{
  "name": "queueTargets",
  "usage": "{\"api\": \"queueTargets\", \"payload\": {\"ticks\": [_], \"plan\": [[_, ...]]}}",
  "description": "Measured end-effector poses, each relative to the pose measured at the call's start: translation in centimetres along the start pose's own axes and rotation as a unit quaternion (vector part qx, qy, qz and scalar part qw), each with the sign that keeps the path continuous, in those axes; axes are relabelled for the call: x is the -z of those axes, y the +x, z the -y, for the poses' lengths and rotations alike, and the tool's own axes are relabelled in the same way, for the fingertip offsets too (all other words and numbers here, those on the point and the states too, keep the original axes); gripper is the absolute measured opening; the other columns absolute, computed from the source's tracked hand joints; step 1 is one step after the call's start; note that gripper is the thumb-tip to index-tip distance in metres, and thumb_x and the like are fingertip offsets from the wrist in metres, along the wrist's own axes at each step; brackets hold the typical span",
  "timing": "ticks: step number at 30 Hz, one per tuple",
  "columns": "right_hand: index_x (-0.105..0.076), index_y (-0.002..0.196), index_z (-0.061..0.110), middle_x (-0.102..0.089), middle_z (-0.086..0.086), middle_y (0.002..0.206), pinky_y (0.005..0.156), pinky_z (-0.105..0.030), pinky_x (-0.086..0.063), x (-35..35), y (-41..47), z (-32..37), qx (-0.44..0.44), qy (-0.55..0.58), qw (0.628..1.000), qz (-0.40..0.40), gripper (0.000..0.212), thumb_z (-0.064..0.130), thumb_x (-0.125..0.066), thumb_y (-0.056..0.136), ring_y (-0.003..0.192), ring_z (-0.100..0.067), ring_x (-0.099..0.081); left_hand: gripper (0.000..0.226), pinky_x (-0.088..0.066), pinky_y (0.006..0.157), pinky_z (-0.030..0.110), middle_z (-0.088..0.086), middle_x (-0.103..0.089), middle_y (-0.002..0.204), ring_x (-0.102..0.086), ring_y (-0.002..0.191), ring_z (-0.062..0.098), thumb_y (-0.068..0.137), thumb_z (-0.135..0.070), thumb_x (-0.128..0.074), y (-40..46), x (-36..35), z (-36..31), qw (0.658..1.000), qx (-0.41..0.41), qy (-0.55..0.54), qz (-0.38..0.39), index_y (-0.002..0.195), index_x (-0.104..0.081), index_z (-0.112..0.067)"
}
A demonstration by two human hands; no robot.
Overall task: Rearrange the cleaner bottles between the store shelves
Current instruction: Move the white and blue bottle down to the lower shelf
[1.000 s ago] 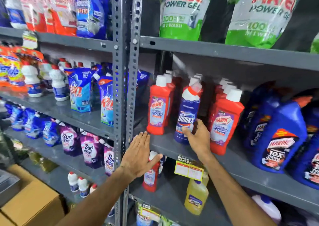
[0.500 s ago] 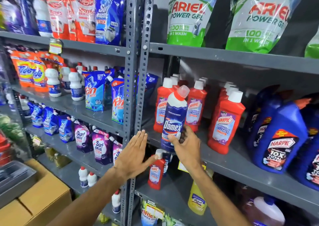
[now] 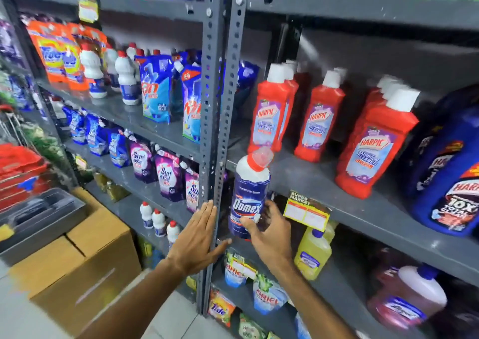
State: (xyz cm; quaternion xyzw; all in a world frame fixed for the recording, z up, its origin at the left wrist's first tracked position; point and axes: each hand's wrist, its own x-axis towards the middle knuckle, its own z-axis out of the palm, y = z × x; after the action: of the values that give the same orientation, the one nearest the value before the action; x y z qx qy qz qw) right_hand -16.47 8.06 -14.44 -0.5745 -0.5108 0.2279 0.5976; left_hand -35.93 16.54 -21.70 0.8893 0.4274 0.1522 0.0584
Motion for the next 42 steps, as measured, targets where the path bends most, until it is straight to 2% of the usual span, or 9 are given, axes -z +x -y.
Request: {"api": "queueTargets", "payload": {"ticks": [3, 5, 8, 13, 22, 27, 31, 34, 42], "plan": [[-0.064, 0.113, 0.043, -0.077, 0.035, 0.104, 0.076, -0.009, -0.054, 0.1, -1.6, -3.5, -0.026, 0.001, 1.000, -0.005, 0.044, 0.031, -0.084, 0.075, 0.094, 0.006, -0.076, 0.114, 0.002, 0.134, 0.040, 0.014, 0.012, 0.174, 0.009, 0.164, 0.025, 0.092, -0.088, -0.007, -0.6, -3.5, -0.2, 0.999, 0.007, -0.017, 0.035, 0.165, 0.002, -0.001], [-0.064, 0.117, 0.037, -0.077, 0.035, 0.105, 0.076, -0.009, -0.053, 0.3, -2.5, -6.5, -0.054, -0.001, 0.999, -0.008, 0.046, 0.023, -0.087, 0.080, 0.093, 0.007, -0.075, 0.118, -0.003, 0.134, 0.043, 0.015, 0.006, 0.175, 0.003, 0.164, 0.028, 0.090, -0.091, -0.003, -0.9, -6.1, -0.2, 0.998, 0.014, -0.044, 0.050, 0.165, -0.004, 0.000], [-0.063, 0.117, 0.025, -0.080, 0.027, 0.102, 0.074, -0.011, -0.054, 0.7, -3.5, -11.6, -0.105, 0.002, 0.994, -0.020, 0.042, 0.019, -0.086, 0.082, 0.088, 0.009, -0.075, 0.112, -0.008, 0.134, 0.046, 0.016, 0.002, 0.176, 0.000, 0.164, 0.028, 0.095, -0.086, -0.021, -1.0, -9.8, 0.0, 0.994, 0.019, -0.065, 0.082, 0.165, -0.008, 0.001], [-0.062, 0.125, 0.008, -0.080, -0.007, 0.111, 0.079, -0.018, -0.056, 1.6, -3.1, -19.0, -0.135, -0.027, 0.989, -0.054, 0.039, 0.003, -0.081, 0.091, 0.092, -0.002, -0.075, 0.105, 0.014, 0.128, 0.030, 0.020, 0.005, 0.175, 0.003, 0.164, 0.028, 0.100, -0.075, -0.032, 1.1, -15.1, 0.9, 0.994, 0.008, -0.030, 0.108, 0.164, -0.006, 0.004], [-0.062, 0.126, 0.022, -0.079, 0.008, 0.108, 0.084, -0.024, -0.056, 2.0, 1.0, -26.8, -0.124, -0.024, 0.984, -0.124, 0.045, 0.027, -0.078, 0.085, 0.098, -0.007, -0.074, 0.102, 0.002, 0.133, 0.043, 0.026, 0.008, 0.174, 0.004, 0.164, 0.034, 0.104, -0.071, -0.026, 6.8, -21.2, 0.9, 0.984, 0.059, 0.012, 0.170, 0.163, 0.003, 0.006], [-0.061, 0.122, 0.040, -0.078, 0.022, 0.108, 0.084, -0.025, -0.055, 2.0, 2.9, -28.7, -0.116, -0.038, 0.984, -0.130, 0.046, 0.023, -0.078, 0.083, 0.099, -0.004, -0.074, 0.106, -0.001, 0.134, 0.046, 0.028, 0.008, 0.174, 0.004, 0.164, 0.035, 0.099, -0.077, -0.010, 8.3, -23.0, 0.9, 0.980, 0.077, 0.054, 0.176, 0.163, 0.006, 0.007], [-0.054, 0.137, 0.002, -0.074, -0.015, 0.127, 0.100, -0.044, -0.058, 2.2, 4.5, -30.5, -0.130, -0.021, 0.982, -0.134, 0.053, -0.002, -0.077, 0.088, 0.119, -0.030, -0.072, 0.111, -0.005, 0.133, 0.048, 0.027, 0.001, 0.175, -0.001, 0.164, 0.036, 0.098, -0.083, -0.016, 8.6, -23.9, 1.0, 0.986, 0.083, 0.056, 0.133, 0.163, 0.000, 0.006], [-0.054, 0.134, 0.002, -0.070, -0.023, 0.131, 0.106, -0.057, -0.055, 2.2, 5.4, -31.2, -0.137, -0.032, 0.981, -0.132, 0.048, -0.005, -0.076, 0.092, 0.122, -0.039, -0.069, 0.111, -0.004, 0.134, 0.048, 0.026, 0.002, 0.175, 0.000, 0.164, 0.035, 0.098, -0.084, -0.013, 8.5, -24.2, 1.1, 0.987, 0.080, 0.064, 0.125, 0.164, 0.001, 0.005], [-0.050, 0.143, 0.005, -0.065, -0.018, 0.140, 0.100, -0.033, -0.059, 1.9, 5.2, -29.6, -0.146, -0.016, 0.980, -0.133, 0.057, 0.003, -0.078, 0.094, 0.130, -0.028, -0.066, 0.110, -0.001, 0.134, 0.047, 0.022, 0.011, 0.175, 0.009, 0.164, 0.032, 0.096, -0.085, -0.002, 8.5, -23.9, 1.1, 0.983, 0.080, 0.071, 0.150, 0.164, 0.009, 0.001]]}}
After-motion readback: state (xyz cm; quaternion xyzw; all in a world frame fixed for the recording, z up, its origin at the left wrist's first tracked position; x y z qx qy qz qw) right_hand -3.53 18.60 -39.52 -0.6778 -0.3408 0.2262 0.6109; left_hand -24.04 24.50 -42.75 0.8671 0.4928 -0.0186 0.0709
